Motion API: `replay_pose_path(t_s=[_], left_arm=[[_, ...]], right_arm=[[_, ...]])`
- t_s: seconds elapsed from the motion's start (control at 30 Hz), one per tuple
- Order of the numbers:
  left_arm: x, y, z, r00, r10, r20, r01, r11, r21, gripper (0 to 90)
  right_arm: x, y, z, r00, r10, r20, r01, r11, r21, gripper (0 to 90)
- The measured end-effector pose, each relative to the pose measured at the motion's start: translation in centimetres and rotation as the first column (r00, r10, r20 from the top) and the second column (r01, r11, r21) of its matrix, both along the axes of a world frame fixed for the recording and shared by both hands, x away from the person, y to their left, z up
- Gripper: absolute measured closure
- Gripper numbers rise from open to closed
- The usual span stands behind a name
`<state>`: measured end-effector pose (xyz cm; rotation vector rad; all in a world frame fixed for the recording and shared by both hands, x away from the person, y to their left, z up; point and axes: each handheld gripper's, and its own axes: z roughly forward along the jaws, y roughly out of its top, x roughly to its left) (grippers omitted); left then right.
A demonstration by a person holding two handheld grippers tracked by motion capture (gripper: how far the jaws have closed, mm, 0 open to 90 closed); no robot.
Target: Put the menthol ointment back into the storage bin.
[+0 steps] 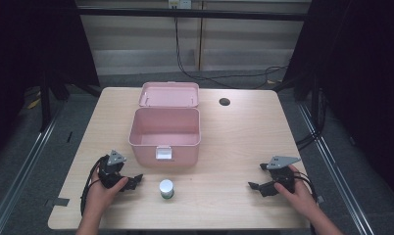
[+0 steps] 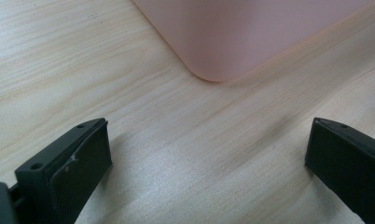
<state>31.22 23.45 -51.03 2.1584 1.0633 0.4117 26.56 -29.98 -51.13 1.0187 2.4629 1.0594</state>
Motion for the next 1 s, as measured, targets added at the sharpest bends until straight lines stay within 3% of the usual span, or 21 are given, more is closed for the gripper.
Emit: replay_pose_path(t_s=[0.1, 0.17, 0.27, 0.37, 0.43, 0.47, 0.53, 0.57, 0.7, 0.77, 0.8, 0.87, 1.0], left_arm=[[0.0, 0.0, 0.1, 1.0, -0.004, -0.008, 0.004, 1.0, 0.0, 0.0], [-0.1, 0.0, 0.7, 0.9986, -0.02, -0.049, 0.022, 0.999, 0.038, 2.0], [-0.5, -0.5, 1.8, 0.993, -0.048, -0.108, 0.057, 0.9956, 0.075, 21.9], [-1.3, -1.4, 2.9, 0.9793, -0.111, -0.169, 0.137, 0.9796, 0.147, 16.8], [-1.9, -2.1, 3.8, 0.962, -0.172, -0.212, 0.206, 0.9671, 0.149, 21.6], [-2.3, -2.5, 4.1, 0.9568, -0.184, -0.225, 0.218, 0.9663, 0.137, 21.1], [-2.9, -3.1, 4.9, 0.9392, -0.216, -0.267, 0.262, 0.9534, 0.15, 20.2], [-3.2, -3.5, 5.2, 0.9285, -0.233, -0.289, 0.289, 0.9428, 0.167, 19.8], [-4.0, -5.0, 5.8, 0.864, -0.311, -0.396, 0.394, 0.9075, 0.147, 19.7], [-4.1, -5.7, 6.1, 0.8427, -0.332, -0.424, 0.428, 0.8908, 0.153, 20.4], [-4.1, -6.1, 6.3, 0.8392, -0.344, -0.421, 0.444, 0.8807, 0.166, 20.5], [-4.2, -6.8, 6.6, 0.8337, -0.356, -0.422, 0.457, 0.8733, 0.167, 21.0], [-4.1, -8.3, 7.2, 0.818, -0.385, -0.427, 0.493, 0.8516, 0.177, 23.6]], right_arm=[[0.0, 0.0, 0.0, 1.0, 0.001, 0.001, -0.001, 1.0, -0.001, 11.1], [0.0, 0.0, 0.0, 1.0, 0.0, 0.001, 0.0, 1.0, 0.0, 11.1], [0.0, 0.0, 0.0, 1.0, 0.001, 0.001, -0.001, 1.0, 0.0, 11.1], [0.0, 0.0, 0.0, 1.0, 0.0, 0.001, 0.0, 1.0, 0.0, 11.1], [0.0, 0.0, 0.0, 1.0, 0.0, 0.001, 0.0, 1.0, 0.0, 11.1], [0.0, 0.0, 0.0, 1.0, 0.001, 0.001, -0.001, 1.0, -0.001, 11.1], [0.0, 0.0, 0.0, 1.0, 0.001, 0.001, -0.001, 1.0, -0.001, 11.1], [0.0, 0.0, 0.0, 1.0, 0.0, 0.001, 0.0, 1.0, 0.0, 11.1], [0.0, 0.0, 0.0, 1.0, 0.0, 0.001, 0.0, 1.0, 0.0, 11.1], [0.0, 0.0, 0.0, 1.0, 0.0, 0.001, 0.0, 1.0, 0.0, 11.1], [0.0, 0.0, 0.0, 1.0, 0.0, 0.001, 0.0, 1.0, 0.0, 11.1], [0.0, 0.0, 0.0, 1.0, 0.0, 0.001, 0.0, 1.0, 0.0, 11.1], [0.0, 0.0, 0.0, 1.0, 0.0, 0.001, 0.0, 1.0, 0.0, 11.1]])
